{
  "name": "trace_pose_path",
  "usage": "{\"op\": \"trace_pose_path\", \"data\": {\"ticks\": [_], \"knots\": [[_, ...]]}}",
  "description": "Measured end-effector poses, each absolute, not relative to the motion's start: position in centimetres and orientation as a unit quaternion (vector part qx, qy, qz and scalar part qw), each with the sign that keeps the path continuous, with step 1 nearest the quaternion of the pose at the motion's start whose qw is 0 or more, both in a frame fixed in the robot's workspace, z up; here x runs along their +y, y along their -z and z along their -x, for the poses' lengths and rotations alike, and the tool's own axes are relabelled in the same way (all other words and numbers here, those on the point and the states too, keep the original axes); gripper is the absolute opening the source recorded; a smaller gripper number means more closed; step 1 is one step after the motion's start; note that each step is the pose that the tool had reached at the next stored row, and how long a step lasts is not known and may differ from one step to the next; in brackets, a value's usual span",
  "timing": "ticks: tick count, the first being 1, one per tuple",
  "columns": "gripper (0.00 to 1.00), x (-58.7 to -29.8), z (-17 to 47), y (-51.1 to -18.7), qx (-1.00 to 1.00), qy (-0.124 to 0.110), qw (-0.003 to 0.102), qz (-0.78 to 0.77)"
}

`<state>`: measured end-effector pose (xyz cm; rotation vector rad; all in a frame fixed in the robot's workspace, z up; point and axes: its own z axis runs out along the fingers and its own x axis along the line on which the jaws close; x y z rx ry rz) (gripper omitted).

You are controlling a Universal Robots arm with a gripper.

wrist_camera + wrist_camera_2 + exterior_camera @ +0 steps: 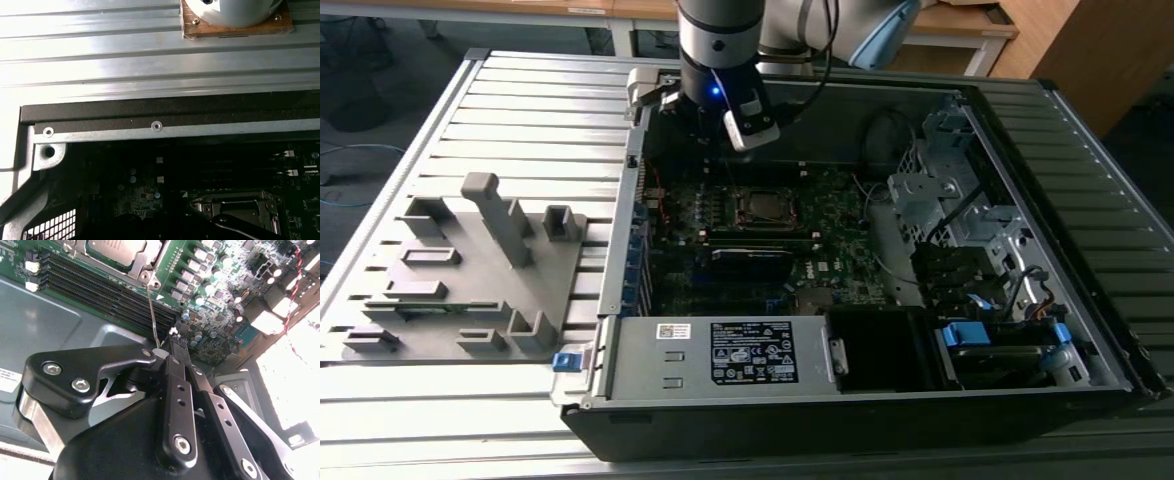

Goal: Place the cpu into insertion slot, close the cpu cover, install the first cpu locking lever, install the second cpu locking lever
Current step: 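Install the first cpu locking lever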

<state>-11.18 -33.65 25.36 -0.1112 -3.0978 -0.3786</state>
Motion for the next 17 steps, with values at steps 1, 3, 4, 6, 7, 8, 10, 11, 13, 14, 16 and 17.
{"op": "trace_pose_path", "data": {"ticks": [1,3,4,6,7,8,10,11,13,14,16,17], "knots": [[0.11,-33.67,11.18,-25.34,-0.992,0.121,0.009,0.036],[0.11,-33.7,11.18,-25.27,-0.992,0.123,0.009,0.036],[0.11,-33.72,11.17,-25.23,-0.992,0.123,0.009,0.035],[0.11,-33.77,11.18,-25.16,-0.991,0.126,0.01,0.035],[0.11,-33.78,11.18,-25.15,-0.991,0.128,0.01,0.035],[0.11,-33.77,11.18,-25.14,-0.991,0.128,0.01,0.036],[0.11,-33.77,11.18,-25.13,-0.991,0.128,0.01,0.035],[0.11,-33.78,11.17,-25.11,-0.991,0.129,0.01,0.035],[0.11,-33.78,11.0,-25.06,-0.991,0.129,0.01,0.035],[0.11,-33.78,10.86,-25.04,-0.991,0.129,0.01,0.035],[0.11,-33.78,10.49,-25.0,-0.991,0.129,0.01,0.035],[0.11,-33.78,10.25,-24.99,-0.991,0.129,0.01,0.035]]}}
